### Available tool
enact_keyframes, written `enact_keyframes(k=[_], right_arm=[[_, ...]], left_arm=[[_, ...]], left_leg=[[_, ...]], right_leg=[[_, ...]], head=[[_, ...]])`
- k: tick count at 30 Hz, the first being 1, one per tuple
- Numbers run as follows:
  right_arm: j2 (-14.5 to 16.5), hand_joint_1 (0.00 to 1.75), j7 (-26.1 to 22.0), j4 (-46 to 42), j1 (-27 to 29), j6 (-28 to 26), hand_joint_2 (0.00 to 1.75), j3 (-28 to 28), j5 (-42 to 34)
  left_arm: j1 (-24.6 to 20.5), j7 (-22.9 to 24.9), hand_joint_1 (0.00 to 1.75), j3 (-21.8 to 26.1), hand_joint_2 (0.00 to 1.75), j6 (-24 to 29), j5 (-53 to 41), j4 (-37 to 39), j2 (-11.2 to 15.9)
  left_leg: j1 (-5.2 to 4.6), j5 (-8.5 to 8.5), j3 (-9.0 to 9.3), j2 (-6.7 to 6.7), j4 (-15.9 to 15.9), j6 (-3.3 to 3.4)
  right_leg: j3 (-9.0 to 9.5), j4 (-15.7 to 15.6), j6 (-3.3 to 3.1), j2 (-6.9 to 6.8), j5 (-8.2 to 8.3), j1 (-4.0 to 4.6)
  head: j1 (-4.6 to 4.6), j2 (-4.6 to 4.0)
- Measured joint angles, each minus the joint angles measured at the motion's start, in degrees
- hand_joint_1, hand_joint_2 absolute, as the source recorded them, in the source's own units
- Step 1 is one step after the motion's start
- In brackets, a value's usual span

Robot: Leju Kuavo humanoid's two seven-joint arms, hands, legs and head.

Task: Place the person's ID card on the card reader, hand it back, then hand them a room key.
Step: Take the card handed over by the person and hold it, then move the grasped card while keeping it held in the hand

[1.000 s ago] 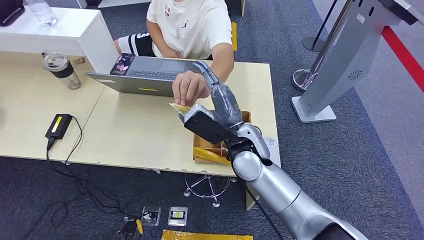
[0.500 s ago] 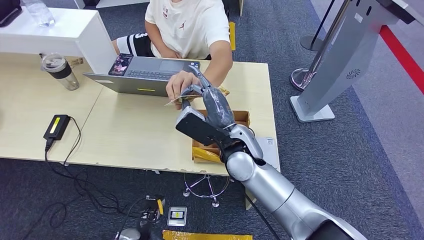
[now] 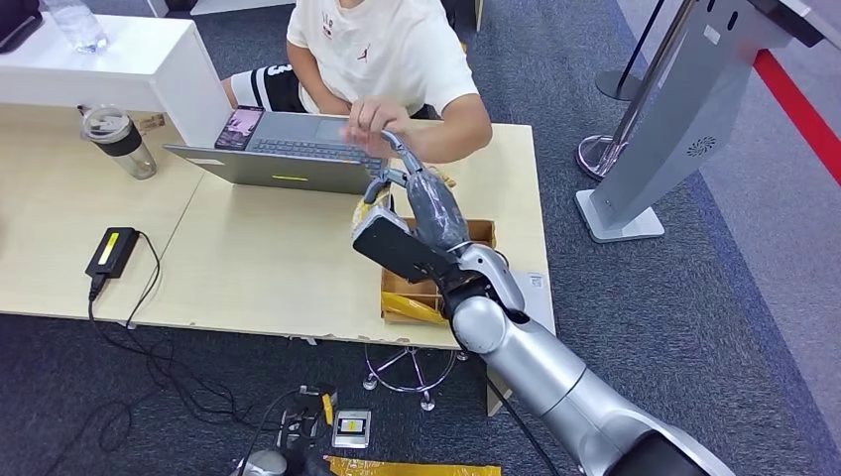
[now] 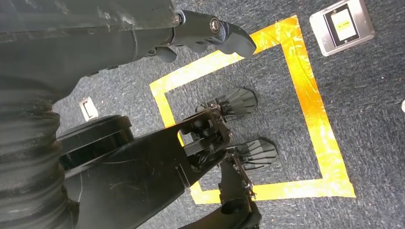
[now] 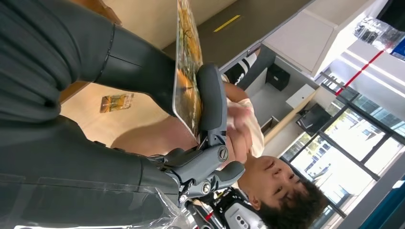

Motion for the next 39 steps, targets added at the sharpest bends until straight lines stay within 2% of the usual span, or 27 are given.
enact_keyframes(k=[10,21,30,39], right_arm=[[-0.5,1.75,1.1,2.3,-0.1,-2.4,1.75,-0.8,-2.1],[-1.7,1.75,-0.1,10.1,-1.9,-7.8,1.75,-5.9,-7.0],[-7.0,1.75,-2.1,18.2,-9.4,-8.0,1.75,-10.1,-11.1],[-9.9,1.75,-1.7,22.8,-10.1,-9.6,1.75,-11.9,-11.8]], left_arm=[[0.0,0.9,0.00,-4.5,1.75,3.5,8.7,-0.3,0.5],[0.6,2.5,0.00,-8.5,1.75,7.8,19.8,-0.4,1.3],[1.2,2.4,0.00,-11.9,1.75,11.7,26.3,-0.5,2.0],[2.2,1.5,0.00,-14.4,1.75,12.6,28.6,-0.5,3.2]], left_leg=[[0.00,0.00,0.00,0.00,0.0,0.00],[0.00,0.00,-0.01,0.00,0.0,0.00],[-0.04,0.00,-0.01,-0.01,0.0,0.01],[-0.02,-0.01,-0.04,-0.01,0.0,0.01]], right_leg=[[0.00,0.0,0.00,0.00,0.00,0.00],[-0.02,0.0,0.00,-0.01,0.00,-0.01],[-0.03,0.0,0.02,-0.01,0.02,-0.05],[-0.06,0.0,0.02,-0.01,0.02,-0.03]], head=[[0.01,0.00],[0.00,0.00],[0.00,0.00],[-0.01,0.00]])
